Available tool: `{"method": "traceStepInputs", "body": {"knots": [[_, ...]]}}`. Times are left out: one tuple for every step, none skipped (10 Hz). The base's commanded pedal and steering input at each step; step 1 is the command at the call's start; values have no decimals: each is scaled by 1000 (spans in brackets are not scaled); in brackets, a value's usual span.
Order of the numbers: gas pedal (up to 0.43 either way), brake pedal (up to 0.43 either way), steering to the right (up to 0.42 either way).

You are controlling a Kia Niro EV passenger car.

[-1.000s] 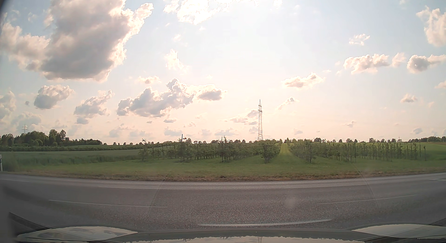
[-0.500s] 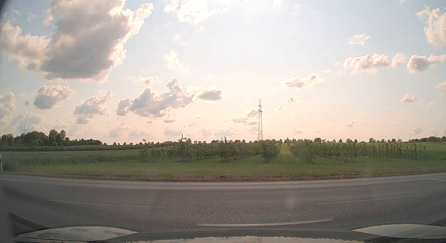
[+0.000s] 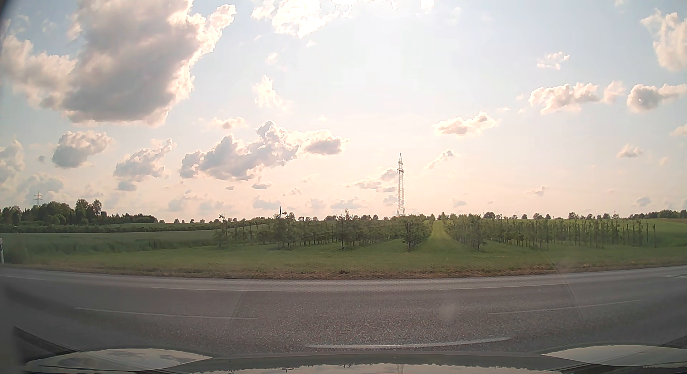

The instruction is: Follow the waypoints while adhering to traffic rules and regulations

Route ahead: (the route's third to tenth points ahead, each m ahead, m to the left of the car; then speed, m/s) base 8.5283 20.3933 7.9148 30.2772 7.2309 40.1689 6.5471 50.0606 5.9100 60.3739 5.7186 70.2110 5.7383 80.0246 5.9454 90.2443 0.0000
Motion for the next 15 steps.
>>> {"method": "traceStepInputs", "body": {"knots": [[0, 189, 1], [0, 116, 1], [0, 116, 1], [0, 122, 1], [0, 128, 1], [0, 128, 1], [0, 165, 1], [0, 207, 1], [0, 238, 1], [0, 250, 1], [0, 250, 1], [0, 256, 1], [0, 256, 1], [0, 262, 1], [0, 250, 1]]}}
